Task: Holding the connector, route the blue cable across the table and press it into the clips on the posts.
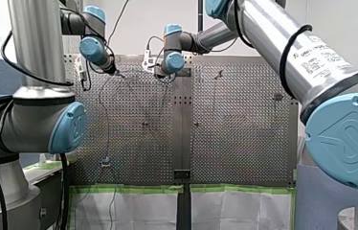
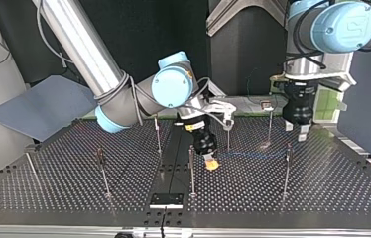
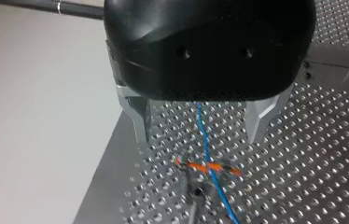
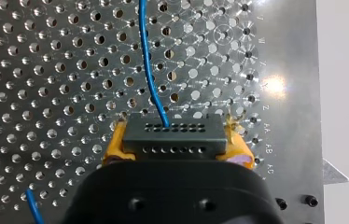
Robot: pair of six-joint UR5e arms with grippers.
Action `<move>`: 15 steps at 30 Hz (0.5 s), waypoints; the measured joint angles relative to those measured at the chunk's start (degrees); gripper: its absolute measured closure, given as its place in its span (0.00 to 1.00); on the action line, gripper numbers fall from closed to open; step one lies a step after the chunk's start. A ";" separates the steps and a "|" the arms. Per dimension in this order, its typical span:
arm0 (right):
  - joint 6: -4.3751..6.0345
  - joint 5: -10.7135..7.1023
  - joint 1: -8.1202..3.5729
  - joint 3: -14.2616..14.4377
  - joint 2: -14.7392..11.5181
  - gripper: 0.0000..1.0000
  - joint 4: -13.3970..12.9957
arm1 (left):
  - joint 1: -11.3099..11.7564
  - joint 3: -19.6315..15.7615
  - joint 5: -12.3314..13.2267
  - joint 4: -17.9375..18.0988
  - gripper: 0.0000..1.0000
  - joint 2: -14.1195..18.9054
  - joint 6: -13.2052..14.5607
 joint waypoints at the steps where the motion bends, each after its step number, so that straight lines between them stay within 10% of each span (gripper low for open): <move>1: 0.00 0.00 -0.03 0.00 0.01 1.00 0.00 | -0.15 0.16 0.18 -0.01 0.00 0.00 0.13; 15: 0.00 0.02 -0.51 0.01 0.09 1.00 0.00 | -3.29 2.33 2.54 1.72 0.00 -3.12 1.79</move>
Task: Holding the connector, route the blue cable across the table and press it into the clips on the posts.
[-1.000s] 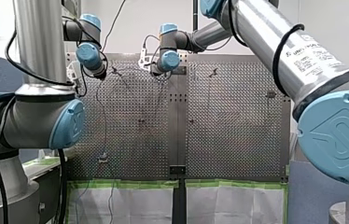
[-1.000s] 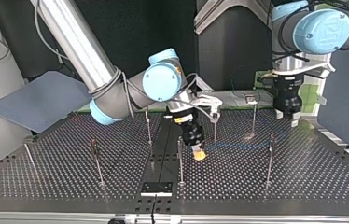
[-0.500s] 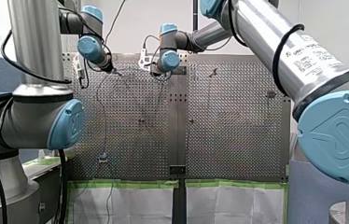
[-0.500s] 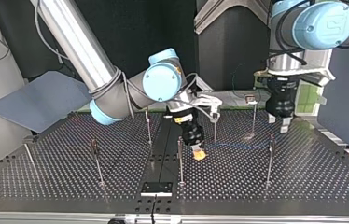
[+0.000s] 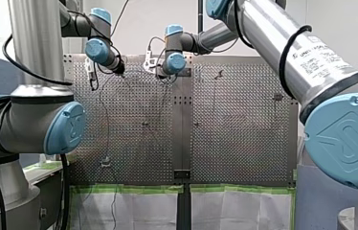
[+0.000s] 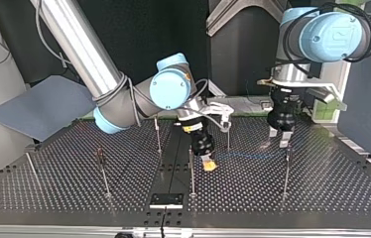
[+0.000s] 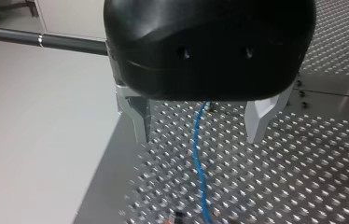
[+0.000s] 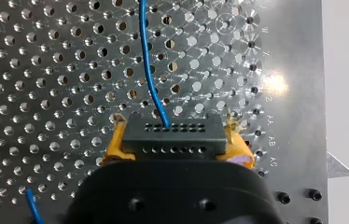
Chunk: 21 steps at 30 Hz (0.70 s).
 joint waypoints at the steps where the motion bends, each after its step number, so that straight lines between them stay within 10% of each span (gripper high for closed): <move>1: 0.00 0.01 -0.01 -0.01 0.01 1.00 0.00 | -0.23 0.31 -0.09 0.26 0.00 -0.25 -0.09; 21: 0.00 0.02 -0.05 0.00 0.10 1.00 0.00 | -3.64 4.42 -2.91 5.38 0.00 -7.31 -1.24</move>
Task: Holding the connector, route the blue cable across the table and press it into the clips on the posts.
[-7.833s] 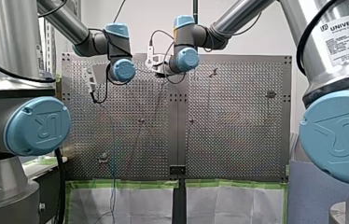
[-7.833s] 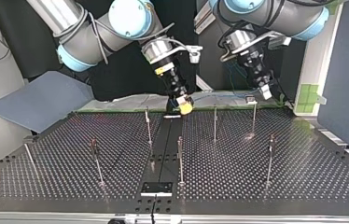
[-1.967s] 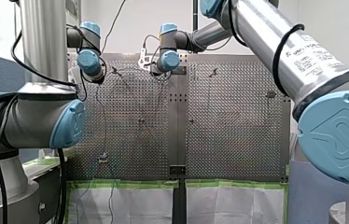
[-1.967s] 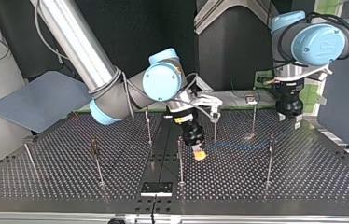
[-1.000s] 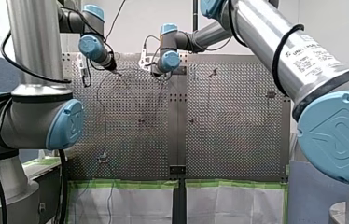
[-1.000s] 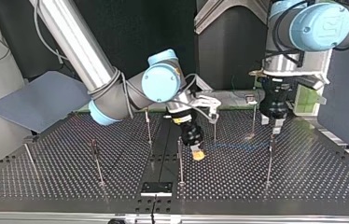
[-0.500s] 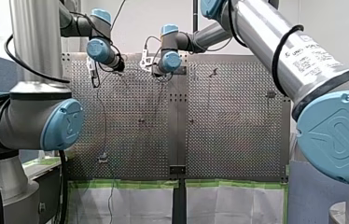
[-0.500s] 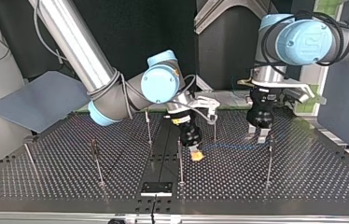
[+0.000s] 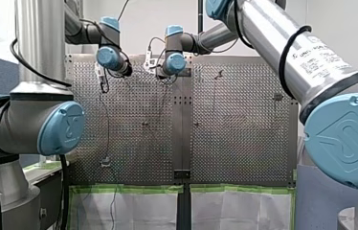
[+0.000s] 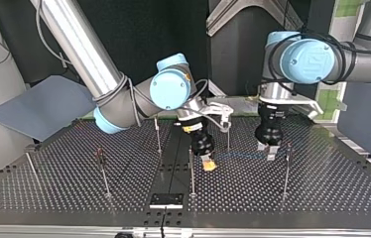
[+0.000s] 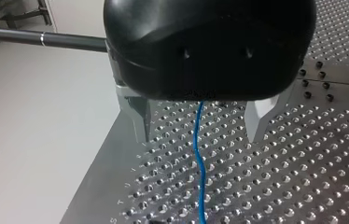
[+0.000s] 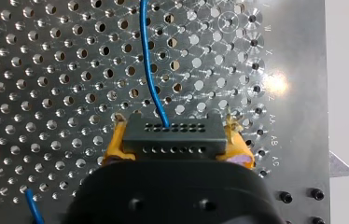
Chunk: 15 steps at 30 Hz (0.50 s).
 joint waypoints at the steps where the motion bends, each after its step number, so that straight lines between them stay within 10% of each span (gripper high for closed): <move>1: 0.00 0.00 0.00 0.00 0.00 1.00 0.00 | -0.14 0.32 -0.11 0.18 0.00 -0.45 0.01; 15: 0.00 0.04 -0.01 -0.01 0.03 1.00 -0.08 | -1.19 3.31 -2.90 5.30 0.00 -6.14 -1.30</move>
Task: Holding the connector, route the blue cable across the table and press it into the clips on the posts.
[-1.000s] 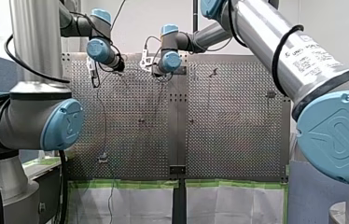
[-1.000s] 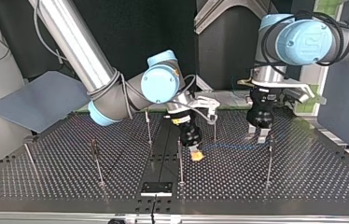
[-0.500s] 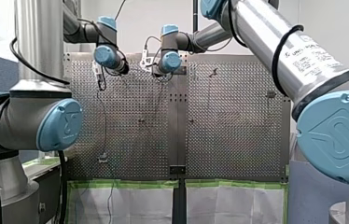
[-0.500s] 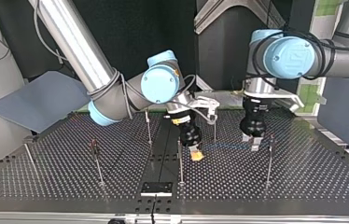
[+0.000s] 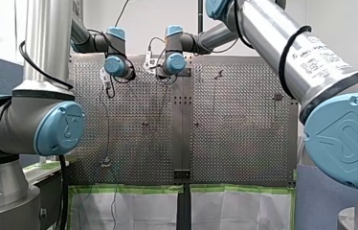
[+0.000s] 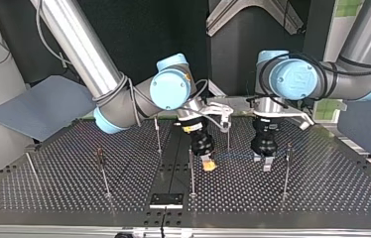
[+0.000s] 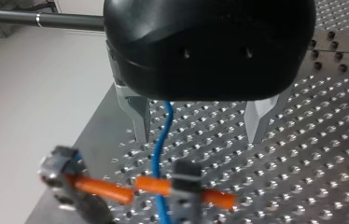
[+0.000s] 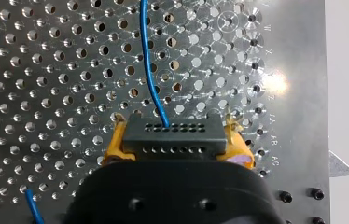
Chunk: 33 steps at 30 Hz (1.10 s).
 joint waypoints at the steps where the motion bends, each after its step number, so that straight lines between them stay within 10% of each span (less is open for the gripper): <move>1: 0.00 0.00 -0.01 0.00 0.01 1.00 0.00 | -0.02 0.30 -0.12 0.20 0.00 -0.24 -0.08; 19: -0.03 -0.06 -0.10 -0.01 0.15 1.00 0.01 | 0.10 3.22 -2.00 1.55 0.00 -4.62 -0.82; 22: -0.17 -0.04 -0.09 -0.03 0.17 1.00 0.00 | 0.04 3.25 -2.08 1.74 0.14 -4.62 -1.21; 27: -0.70 -0.07 -0.09 -0.64 0.33 1.00 0.03 | -0.12 3.25 -2.03 2.12 0.70 -4.63 -1.71; 33: -0.85 -0.08 -0.08 -1.16 0.44 1.00 0.08 | -0.17 3.25 -2.15 2.20 1.00 -4.62 -1.79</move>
